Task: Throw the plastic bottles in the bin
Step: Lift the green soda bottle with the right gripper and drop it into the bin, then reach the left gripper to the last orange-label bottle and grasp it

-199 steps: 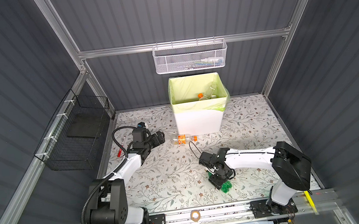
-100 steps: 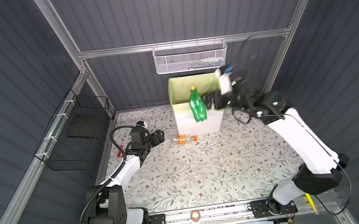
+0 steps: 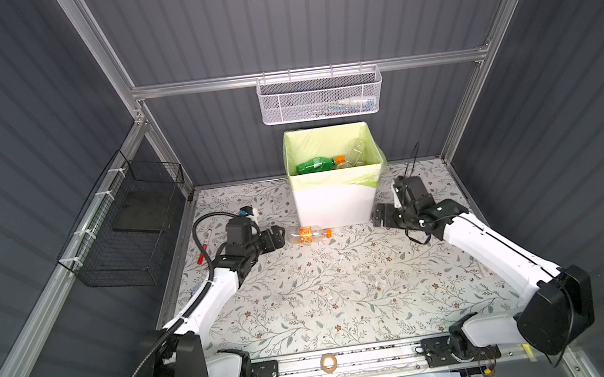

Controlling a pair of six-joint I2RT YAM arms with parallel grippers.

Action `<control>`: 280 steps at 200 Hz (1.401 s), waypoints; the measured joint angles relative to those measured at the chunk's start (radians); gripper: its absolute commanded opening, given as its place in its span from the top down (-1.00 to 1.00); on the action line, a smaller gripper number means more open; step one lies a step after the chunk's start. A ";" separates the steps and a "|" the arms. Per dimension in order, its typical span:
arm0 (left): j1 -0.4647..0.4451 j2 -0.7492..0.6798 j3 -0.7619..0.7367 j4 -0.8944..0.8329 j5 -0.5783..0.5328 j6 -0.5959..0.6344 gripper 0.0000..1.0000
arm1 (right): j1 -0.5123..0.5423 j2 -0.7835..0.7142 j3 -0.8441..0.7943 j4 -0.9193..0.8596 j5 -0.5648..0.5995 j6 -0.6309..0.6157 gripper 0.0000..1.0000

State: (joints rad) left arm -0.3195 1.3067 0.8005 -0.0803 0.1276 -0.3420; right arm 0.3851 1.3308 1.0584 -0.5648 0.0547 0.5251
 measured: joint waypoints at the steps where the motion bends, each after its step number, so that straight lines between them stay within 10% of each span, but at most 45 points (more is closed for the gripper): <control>1: -0.008 0.006 0.004 -0.006 0.000 0.010 -0.91 | -0.002 -0.001 -0.005 0.000 -0.001 0.000 -0.98; 40: -0.158 0.100 0.090 -0.066 -0.022 0.237 -0.94 | -0.051 -0.090 -0.167 0.075 -0.041 0.033 -0.98; 152: -0.171 0.387 0.333 -0.167 -0.053 0.850 -0.93 | -0.136 -0.129 -0.349 0.341 -0.214 0.052 -0.91; 280: -0.206 0.618 0.413 -0.140 -0.088 1.041 -0.70 | -0.176 -0.191 -0.379 0.424 -0.227 0.077 -0.91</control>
State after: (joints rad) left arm -0.5251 1.9247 1.2137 -0.2207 0.0395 0.6994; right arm 0.2092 1.1400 0.6792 -0.1410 -0.1722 0.6025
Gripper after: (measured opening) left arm 0.897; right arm 0.954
